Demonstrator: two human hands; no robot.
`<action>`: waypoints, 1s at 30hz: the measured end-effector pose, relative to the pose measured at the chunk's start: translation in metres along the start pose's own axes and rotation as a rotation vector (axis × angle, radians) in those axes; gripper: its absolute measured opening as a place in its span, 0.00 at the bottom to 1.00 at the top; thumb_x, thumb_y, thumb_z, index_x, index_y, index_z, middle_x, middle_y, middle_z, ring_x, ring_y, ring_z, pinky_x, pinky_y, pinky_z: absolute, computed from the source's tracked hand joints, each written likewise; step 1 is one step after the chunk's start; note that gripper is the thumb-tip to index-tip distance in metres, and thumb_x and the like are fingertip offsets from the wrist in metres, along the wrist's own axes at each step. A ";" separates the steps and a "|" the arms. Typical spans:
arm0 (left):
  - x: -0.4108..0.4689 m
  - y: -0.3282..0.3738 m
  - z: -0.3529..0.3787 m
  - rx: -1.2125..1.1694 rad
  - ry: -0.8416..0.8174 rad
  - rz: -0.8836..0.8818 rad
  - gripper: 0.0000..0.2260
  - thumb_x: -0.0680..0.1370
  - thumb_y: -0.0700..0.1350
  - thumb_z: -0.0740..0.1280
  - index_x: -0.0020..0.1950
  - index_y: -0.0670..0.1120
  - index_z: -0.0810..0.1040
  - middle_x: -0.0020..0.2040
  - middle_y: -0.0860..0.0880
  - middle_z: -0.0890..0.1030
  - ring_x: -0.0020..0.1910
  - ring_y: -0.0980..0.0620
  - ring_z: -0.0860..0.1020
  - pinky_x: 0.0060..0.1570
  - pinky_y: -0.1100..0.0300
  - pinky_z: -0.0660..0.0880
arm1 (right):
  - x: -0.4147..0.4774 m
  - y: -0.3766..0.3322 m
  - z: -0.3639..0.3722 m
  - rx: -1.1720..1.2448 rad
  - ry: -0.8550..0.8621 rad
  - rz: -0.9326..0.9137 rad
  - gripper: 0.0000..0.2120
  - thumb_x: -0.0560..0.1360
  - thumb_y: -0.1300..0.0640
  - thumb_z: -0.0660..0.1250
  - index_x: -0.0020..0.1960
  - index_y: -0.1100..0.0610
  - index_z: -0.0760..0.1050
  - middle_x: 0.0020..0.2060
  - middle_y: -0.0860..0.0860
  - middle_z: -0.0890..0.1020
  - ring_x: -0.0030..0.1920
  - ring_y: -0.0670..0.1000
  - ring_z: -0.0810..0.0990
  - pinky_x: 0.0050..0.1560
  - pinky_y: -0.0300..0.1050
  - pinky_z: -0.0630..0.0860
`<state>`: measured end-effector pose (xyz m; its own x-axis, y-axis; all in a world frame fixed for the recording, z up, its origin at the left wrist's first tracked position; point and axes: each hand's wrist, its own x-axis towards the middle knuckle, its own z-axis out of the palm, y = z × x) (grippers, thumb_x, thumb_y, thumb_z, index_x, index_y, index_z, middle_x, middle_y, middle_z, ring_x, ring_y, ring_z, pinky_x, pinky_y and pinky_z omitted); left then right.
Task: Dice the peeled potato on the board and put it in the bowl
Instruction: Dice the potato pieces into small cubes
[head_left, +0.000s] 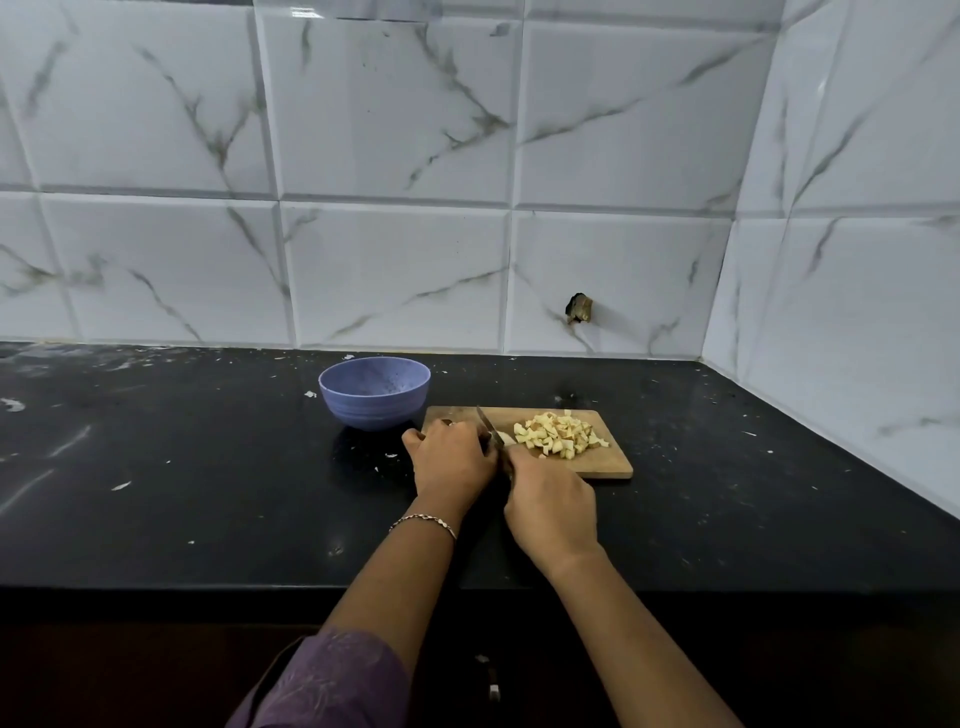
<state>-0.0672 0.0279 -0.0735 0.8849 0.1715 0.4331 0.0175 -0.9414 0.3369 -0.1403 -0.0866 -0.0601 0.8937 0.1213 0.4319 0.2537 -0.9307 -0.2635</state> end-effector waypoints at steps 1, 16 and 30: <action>0.000 0.000 0.000 -0.005 0.003 -0.004 0.11 0.78 0.56 0.61 0.52 0.54 0.81 0.50 0.51 0.81 0.58 0.50 0.74 0.54 0.50 0.59 | -0.001 0.002 0.000 0.056 0.024 0.049 0.13 0.80 0.58 0.62 0.63 0.49 0.72 0.43 0.47 0.81 0.46 0.51 0.80 0.43 0.47 0.76; -0.003 -0.001 -0.008 -0.055 0.003 -0.076 0.09 0.78 0.50 0.64 0.55 0.54 0.82 0.53 0.52 0.81 0.59 0.50 0.75 0.61 0.47 0.62 | -0.011 0.008 -0.005 0.220 0.025 0.119 0.16 0.82 0.52 0.62 0.69 0.45 0.71 0.56 0.44 0.81 0.56 0.47 0.80 0.51 0.43 0.76; 0.000 0.000 -0.006 -0.040 -0.027 -0.094 0.10 0.77 0.50 0.62 0.51 0.52 0.83 0.51 0.51 0.82 0.56 0.49 0.75 0.58 0.49 0.62 | -0.001 -0.006 -0.005 -0.040 -0.052 -0.070 0.13 0.79 0.61 0.62 0.63 0.54 0.73 0.49 0.51 0.81 0.50 0.52 0.80 0.46 0.47 0.75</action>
<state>-0.0703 0.0295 -0.0680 0.8925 0.2497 0.3757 0.0824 -0.9090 0.4085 -0.1445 -0.0830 -0.0541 0.8926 0.2032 0.4026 0.3021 -0.9322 -0.1995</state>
